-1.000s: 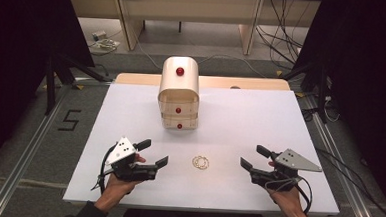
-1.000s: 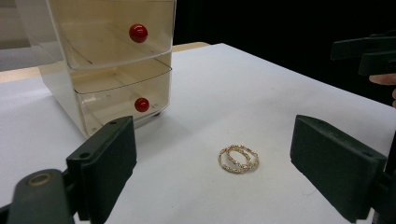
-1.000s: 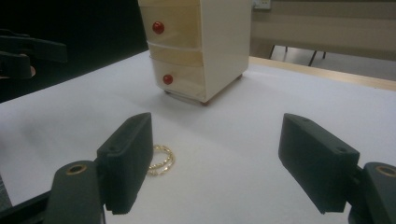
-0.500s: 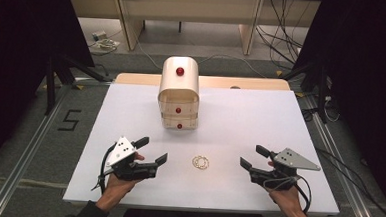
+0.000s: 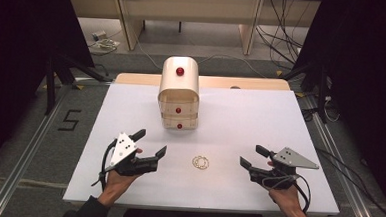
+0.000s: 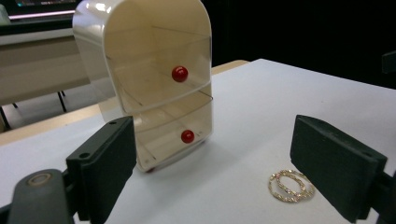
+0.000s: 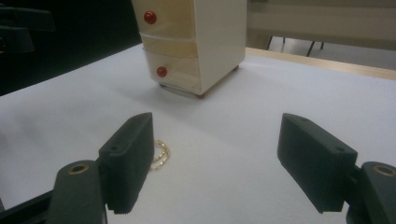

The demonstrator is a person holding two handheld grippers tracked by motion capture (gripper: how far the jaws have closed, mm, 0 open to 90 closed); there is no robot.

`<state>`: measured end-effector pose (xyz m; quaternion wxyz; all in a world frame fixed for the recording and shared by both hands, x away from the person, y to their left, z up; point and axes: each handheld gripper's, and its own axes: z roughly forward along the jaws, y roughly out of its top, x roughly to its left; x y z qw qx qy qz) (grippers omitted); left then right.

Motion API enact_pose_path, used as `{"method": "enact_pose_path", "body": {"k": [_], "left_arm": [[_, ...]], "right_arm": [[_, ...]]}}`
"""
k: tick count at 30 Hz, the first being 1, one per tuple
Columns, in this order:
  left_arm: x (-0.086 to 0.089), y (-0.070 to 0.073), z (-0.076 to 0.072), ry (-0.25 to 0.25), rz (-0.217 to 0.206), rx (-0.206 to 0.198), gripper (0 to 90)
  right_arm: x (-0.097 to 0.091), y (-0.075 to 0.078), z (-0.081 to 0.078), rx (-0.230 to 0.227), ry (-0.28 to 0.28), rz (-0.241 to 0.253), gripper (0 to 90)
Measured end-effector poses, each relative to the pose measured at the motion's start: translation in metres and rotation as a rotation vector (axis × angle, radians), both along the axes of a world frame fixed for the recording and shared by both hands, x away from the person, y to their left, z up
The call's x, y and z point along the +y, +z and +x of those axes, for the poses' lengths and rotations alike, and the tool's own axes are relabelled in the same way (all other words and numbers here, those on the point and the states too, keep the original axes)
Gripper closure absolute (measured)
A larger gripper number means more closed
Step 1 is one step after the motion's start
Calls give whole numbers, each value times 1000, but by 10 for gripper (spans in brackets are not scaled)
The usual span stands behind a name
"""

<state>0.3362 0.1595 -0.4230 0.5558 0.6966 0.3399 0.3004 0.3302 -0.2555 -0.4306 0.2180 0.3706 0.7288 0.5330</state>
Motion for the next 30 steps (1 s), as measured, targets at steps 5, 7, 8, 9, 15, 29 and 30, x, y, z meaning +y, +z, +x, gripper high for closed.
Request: {"method": "enact_pose_path", "body": {"k": [5, 7, 8, 9, 15, 29, 30], "left_arm": [[-6, 6, 6, 3, 56, -54, 153], [-9, 6, 8, 5, 86, -75, 153], [-11, 6, 9, 7, 100, -87, 153], [-13, 5, 10, 8, 115, -95, 153], [-28, 3, 16, 10, 226, -178, 168], [-58, -11, 45, 45, 386, -298, 227], [-60, -12, 48, 50, 409, -310, 230]], "right_arm": [[1, 0, 0, 8, 5, -3, 280], [1, -1, 1, 10, 6, -4, 281], [1, -1, 1, 11, 7, -4, 281], [1, -1, 1, 11, 7, -4, 280], [2, -1, 2, 9, 7, -8, 280], [1, 0, 2, 5, 11, -9, 283], [1, -1, 2, 7, 12, -9, 284]]}}
